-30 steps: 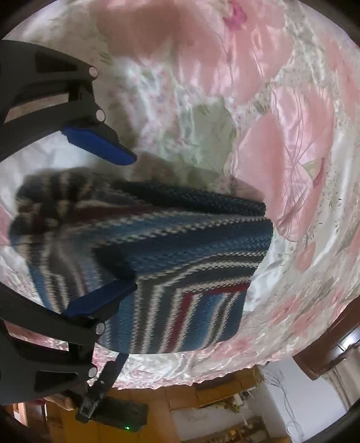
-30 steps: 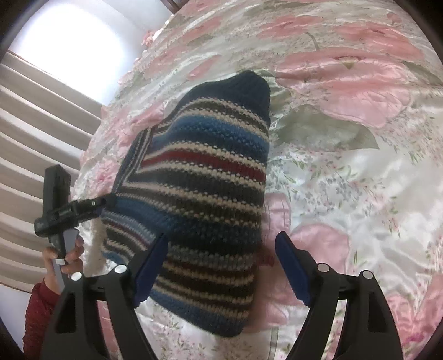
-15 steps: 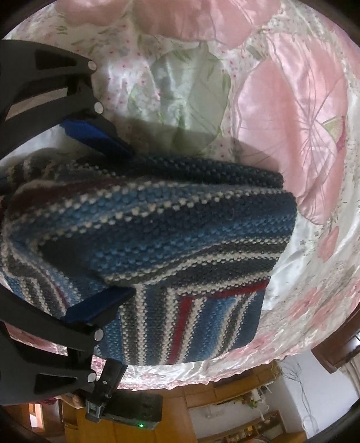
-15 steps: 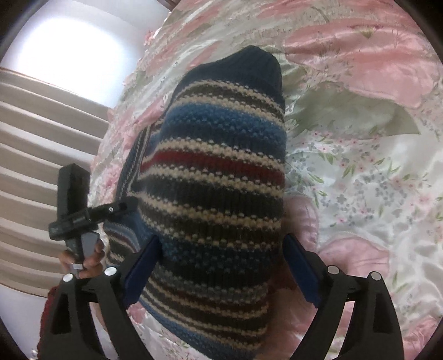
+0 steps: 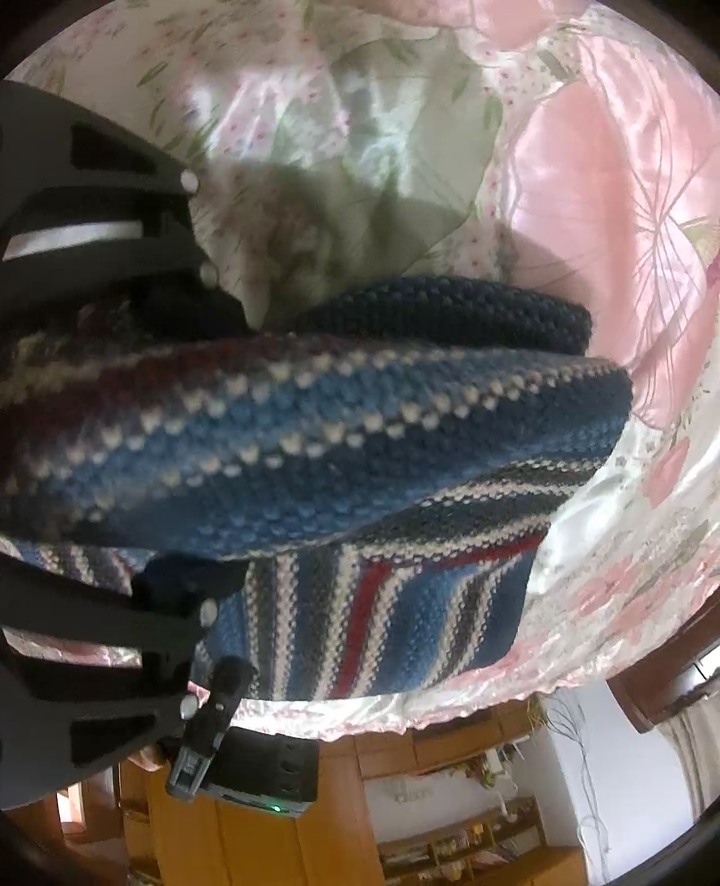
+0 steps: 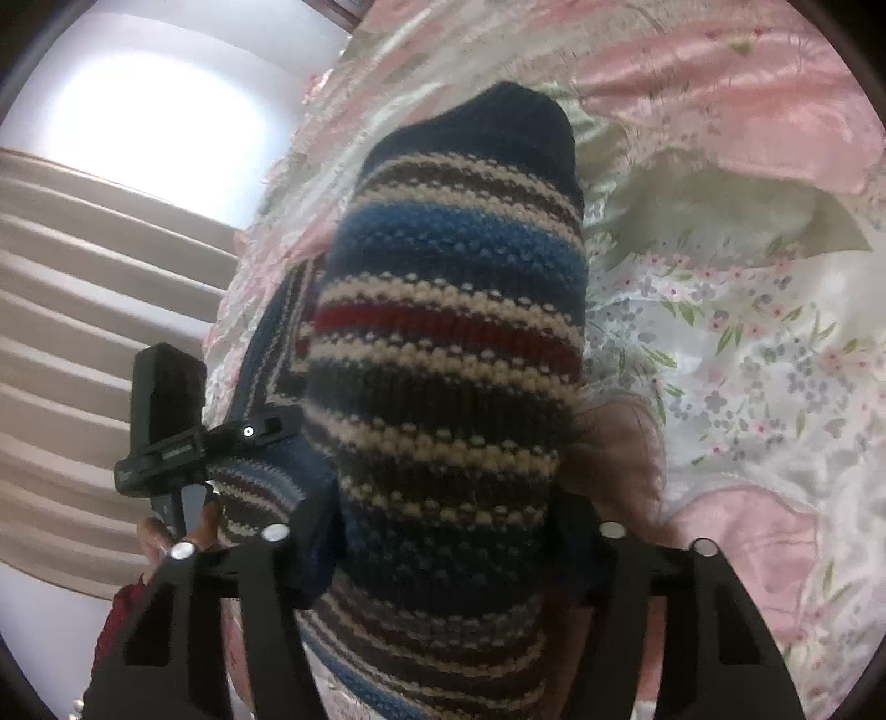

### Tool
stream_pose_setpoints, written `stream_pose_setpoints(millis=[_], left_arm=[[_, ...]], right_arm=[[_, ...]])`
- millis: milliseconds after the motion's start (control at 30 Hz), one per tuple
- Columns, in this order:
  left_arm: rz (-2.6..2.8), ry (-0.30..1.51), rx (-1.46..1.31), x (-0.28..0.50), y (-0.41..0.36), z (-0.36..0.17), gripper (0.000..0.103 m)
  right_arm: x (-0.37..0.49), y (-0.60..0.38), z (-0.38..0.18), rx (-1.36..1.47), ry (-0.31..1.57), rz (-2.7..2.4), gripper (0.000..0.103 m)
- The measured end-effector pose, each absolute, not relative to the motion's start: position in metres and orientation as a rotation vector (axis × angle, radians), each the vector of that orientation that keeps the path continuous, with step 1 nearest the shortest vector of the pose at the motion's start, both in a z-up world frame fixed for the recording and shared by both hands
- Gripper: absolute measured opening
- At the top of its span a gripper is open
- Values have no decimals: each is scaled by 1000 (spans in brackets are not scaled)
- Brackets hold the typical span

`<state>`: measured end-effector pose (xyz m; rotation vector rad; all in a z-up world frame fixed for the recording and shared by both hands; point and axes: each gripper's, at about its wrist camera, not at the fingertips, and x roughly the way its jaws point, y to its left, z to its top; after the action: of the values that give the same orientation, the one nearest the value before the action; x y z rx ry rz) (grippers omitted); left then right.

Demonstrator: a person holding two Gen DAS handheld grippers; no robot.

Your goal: Fold small clothes

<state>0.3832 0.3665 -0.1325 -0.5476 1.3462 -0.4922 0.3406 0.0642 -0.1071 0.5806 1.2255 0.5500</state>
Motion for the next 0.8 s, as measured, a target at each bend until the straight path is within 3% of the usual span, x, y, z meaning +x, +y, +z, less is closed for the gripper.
stream_pose_setpoints(millis=[367,800], left_arm=[[-584,1291,-595,341,330,-101,49],[-706,1239,-500,240,206,-43,49]], right_arm=[[295,25,-67,564,1187,580,56],[191,-75,-12,547,1173,542,57]])
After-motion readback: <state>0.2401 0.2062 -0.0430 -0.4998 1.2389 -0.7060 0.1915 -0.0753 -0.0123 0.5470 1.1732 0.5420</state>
